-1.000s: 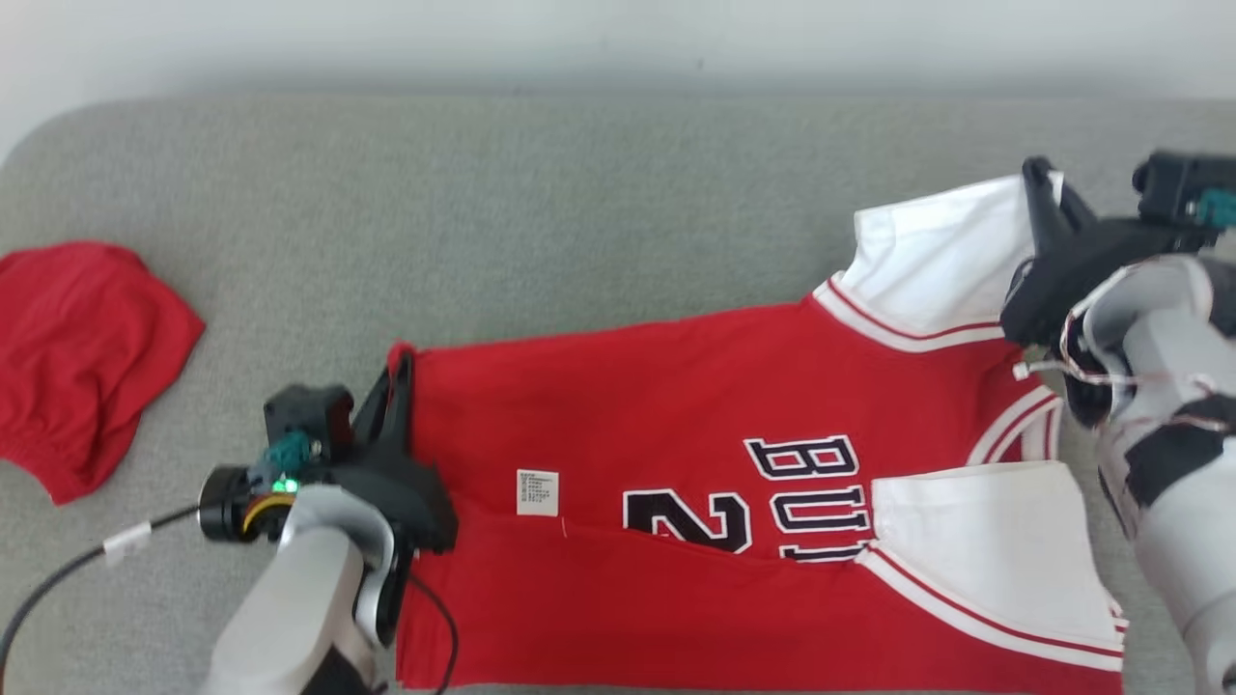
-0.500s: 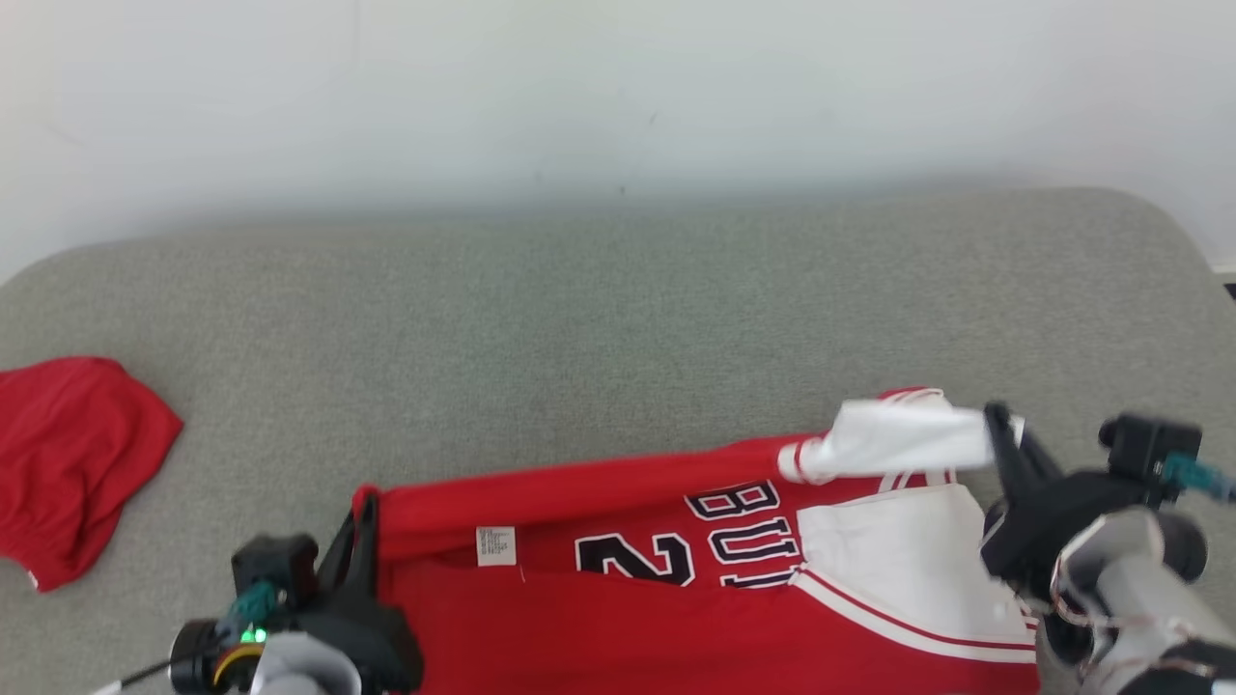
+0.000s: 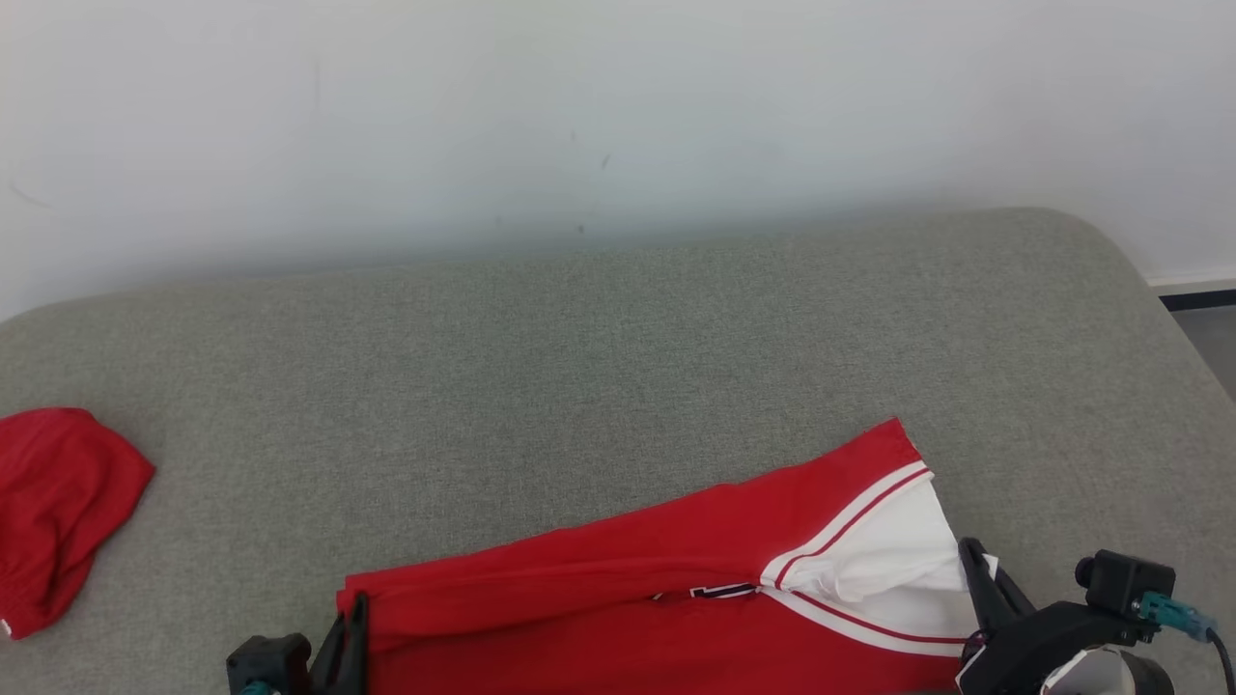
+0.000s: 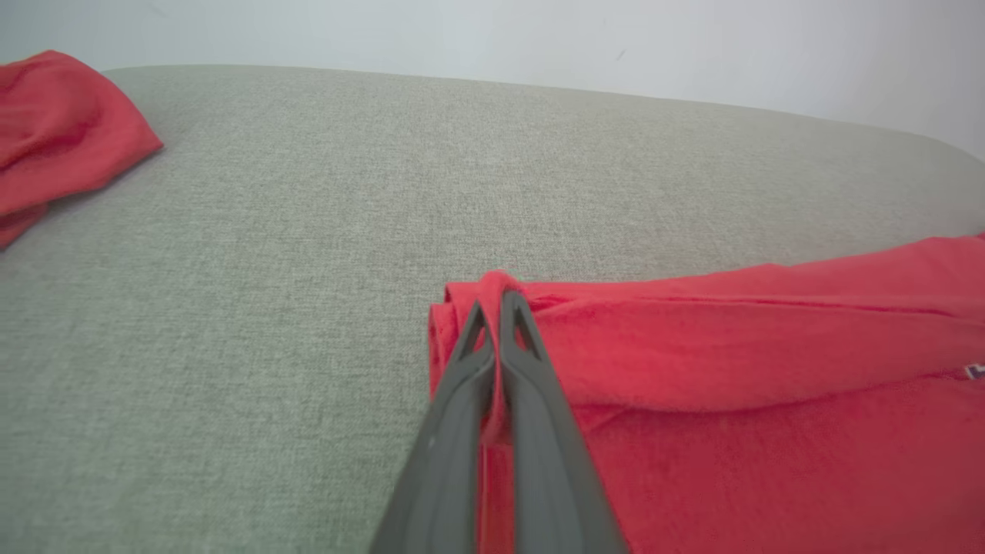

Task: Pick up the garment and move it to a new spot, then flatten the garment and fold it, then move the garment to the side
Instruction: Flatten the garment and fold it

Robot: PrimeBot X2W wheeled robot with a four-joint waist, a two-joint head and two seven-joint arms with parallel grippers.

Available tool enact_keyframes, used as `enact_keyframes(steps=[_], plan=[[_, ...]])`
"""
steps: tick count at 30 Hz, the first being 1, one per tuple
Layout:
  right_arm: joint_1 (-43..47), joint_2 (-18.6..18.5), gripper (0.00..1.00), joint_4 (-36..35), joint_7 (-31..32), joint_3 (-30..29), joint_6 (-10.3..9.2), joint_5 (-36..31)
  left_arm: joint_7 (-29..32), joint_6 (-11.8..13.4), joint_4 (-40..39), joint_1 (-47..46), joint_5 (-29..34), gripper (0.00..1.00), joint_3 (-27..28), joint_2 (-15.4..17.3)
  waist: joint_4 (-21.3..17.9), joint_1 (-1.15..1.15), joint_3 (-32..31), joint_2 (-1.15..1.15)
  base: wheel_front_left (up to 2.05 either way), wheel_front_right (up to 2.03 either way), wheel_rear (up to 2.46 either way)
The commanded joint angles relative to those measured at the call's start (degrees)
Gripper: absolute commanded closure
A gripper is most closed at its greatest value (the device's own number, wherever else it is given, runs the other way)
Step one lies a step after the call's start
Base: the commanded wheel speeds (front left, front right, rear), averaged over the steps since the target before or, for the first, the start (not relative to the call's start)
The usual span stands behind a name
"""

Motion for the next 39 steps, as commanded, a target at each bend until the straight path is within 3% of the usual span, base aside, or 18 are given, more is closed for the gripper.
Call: enact_keyframes(steps=[1, 5, 9, 10, 11, 13, 24, 30, 39], plan=[[1.4, 0.8, 1.0, -0.5, 0.4, -0.6, -0.16, -0.7, -0.2, -0.2, -0.1, 1.0, 1.0, 1.0, 0.7, -0.2, -0.2, 0.01, 0.0, 0.0, 0.0, 0.0, 0.0], [3.3, 2.0, 1.0, -1.0, 1.0, -2.1, -0.16, -2.5, -0.2, -0.6, -0.7, 2.4, 2.3, 1.0, 2.0, -0.9, -0.3, 0.01, -0.2, 0.0, 0.0, 0.0, 0.0], [4.4, 2.8, 1.0, -1.1, 1.1, -3.6, -0.16, -3.9, -0.2, -0.7, -1.5, 3.9, 3.8, 0.53, 3.4, -1.6, -0.3, 0.01, -0.4, 0.0, 0.0, 0.0, 0.0], [4.7, 3.0, 1.0, -1.0, 0.9, -4.3, -0.16, -4.3, -0.2, -0.5, -1.8, 4.4, 4.2, 0.25, 3.9, -1.7, -0.2, 0.01, -0.4, 0.0, 0.0, 0.0, 0.0], [4.9, 3.1, 0.92, -0.7, 0.5, -5.1, -0.16, -4.9, -0.2, -0.5, -2.3, 5.0, 4.7, 0.0, 4.2, -1.8, -0.1, 0.01, -0.5, 0.0, 0.0, 0.0, 0.0], [5.1, 3.7, 0.0, -0.5, -0.2, -6.5, -0.16, -5.9, -0.2, 0.0, -4.5, 5.8, 6.1, 0.0, 5.0, -2.0, 0.0, 0.01, -0.6, 0.0, 0.0, 0.0, 0.0], [4.1, 5.3, 0.0, -0.9, -0.9, -10.0, -0.16, -14.8, -0.2, 6.0, -17.7, 14.1, 15.3, 0.0, 8.9, -3.5, 1.9, 0.01, -0.4, 0.0, 0.0, 0.0, 0.0], [1.1, 5.6, 0.0, 0.9, 0.9, -11.4, -0.16, -19.8, -0.2, 6.4, -17.3, 14.2, 15.8, 0.0, 8.4, -4.1, 3.2, 0.01, 0.5, 0.0, 0.0, 0.0, 0.0], [-3.8, 6.1, 0.0, 7.9, 9.7, -13.6, -0.16, -25.2, -0.2, 5.8, -16.3, 12.1, 14.8, 0.0, 7.6, -4.5, 5.5, 0.01, 3.3, 0.0, 0.0, 0.0, 0.0]])
